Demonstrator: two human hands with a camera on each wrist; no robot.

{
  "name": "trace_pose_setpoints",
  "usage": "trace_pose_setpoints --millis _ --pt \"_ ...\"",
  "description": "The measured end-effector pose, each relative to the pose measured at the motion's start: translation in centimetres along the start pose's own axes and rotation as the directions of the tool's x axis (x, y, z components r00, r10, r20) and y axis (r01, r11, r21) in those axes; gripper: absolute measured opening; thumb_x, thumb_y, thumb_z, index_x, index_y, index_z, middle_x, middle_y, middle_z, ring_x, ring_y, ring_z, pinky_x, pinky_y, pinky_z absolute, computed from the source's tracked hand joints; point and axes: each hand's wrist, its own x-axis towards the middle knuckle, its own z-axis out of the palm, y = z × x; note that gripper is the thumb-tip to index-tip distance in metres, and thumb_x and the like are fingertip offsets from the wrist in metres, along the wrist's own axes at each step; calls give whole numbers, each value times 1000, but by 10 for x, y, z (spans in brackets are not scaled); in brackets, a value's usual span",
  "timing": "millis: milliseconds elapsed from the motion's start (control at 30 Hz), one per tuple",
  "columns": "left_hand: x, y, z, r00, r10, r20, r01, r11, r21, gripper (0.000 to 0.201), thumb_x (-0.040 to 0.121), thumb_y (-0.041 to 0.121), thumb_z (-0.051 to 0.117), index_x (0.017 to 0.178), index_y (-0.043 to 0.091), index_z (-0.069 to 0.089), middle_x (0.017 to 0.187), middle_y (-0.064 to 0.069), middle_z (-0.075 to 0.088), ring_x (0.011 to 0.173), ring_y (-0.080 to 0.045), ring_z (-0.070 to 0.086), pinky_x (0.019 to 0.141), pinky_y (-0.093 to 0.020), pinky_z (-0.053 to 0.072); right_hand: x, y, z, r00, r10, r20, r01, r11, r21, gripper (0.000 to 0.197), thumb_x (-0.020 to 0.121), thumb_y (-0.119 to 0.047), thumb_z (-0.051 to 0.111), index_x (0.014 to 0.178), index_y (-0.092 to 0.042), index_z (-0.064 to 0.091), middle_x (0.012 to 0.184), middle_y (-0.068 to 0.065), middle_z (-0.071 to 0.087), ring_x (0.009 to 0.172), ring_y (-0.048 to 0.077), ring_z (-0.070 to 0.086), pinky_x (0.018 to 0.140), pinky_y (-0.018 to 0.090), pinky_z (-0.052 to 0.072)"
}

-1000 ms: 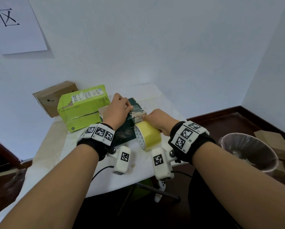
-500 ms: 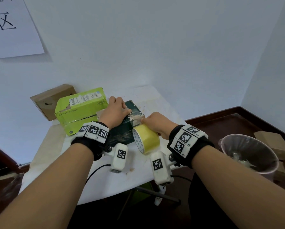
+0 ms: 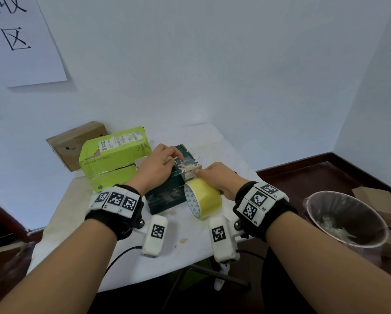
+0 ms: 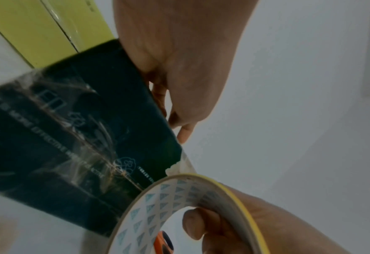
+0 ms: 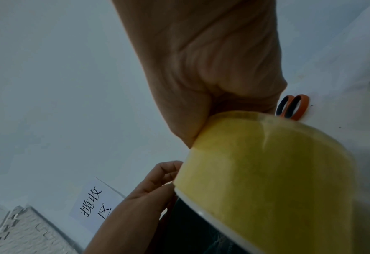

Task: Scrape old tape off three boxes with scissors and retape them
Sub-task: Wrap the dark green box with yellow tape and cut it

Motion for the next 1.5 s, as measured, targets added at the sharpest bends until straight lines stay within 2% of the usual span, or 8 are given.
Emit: trace_pose_setpoints --millis 333,567,733,867,967,1267,1400,1500 --pt "1 1 4 997 34 68 -41 993 106 39 101 14 38 124 36 60 105 3 43 89 -15 49 72 -21 35 -2 1 1 1000 -17 -22 17 1000 0 41 97 -32 48 114 4 60 90 11 56 82 23 53 89 44 50" --pt "-2 0 1 991 69 115 -87 984 155 46 100 3 34 130 27 59 113 1 44 110 -17 44 85 -19 31 -5 0 0 999 -37 -33 36 998 -50 45 97 -35 48 114 5 61 114 22 64 101 33 63 95 49 48" --pt "-16 4 -9 984 129 119 -137 989 64 39 99 4 40 127 20 63 133 3 56 120 -10 46 89 -5 26 -3 1 1 998 -42 -46 39 998 -48 46 96 -35 49 112 6 63 90 14 62 83 25 56 92 45 48" --pt "-28 5 -4 985 143 94 -157 974 161 48 95 -5 39 134 16 55 141 4 51 131 -16 43 101 -10 19 -5 1 1 998 -40 -50 37 998 -54 42 96 -32 49 111 5 63 106 19 67 100 32 63 94 46 49" --pt "-23 4 -4 982 138 130 -167 953 254 59 90 -10 35 137 22 52 143 11 48 125 -21 42 106 -24 28 -6 1 1 997 -41 -58 38 998 -46 45 96 -33 49 114 7 62 112 22 65 94 30 62 95 48 49" --pt "-30 -2 3 980 135 148 -173 942 287 64 90 -4 32 141 31 45 147 10 44 124 -23 42 104 -33 34 -9 1 6 996 -41 -83 36 998 -52 48 96 -36 48 109 8 63 86 14 59 82 25 57 83 40 50" --pt "-28 -1 2 981 127 150 -163 950 267 63 88 -5 34 139 30 49 145 10 45 129 -27 41 109 -38 32 -16 1 1 999 14 32 -18 989 147 45 91 -44 58 101 0 58 84 11 60 73 19 60 64 28 54" --pt "-31 2 1 981 128 148 -167 941 293 57 93 1 35 140 30 47 145 7 47 129 -27 42 109 -35 31 -22 6 -2 989 21 144 -65 950 306 38 90 -32 63 108 1 60 89 11 63 76 19 61 75 30 54"
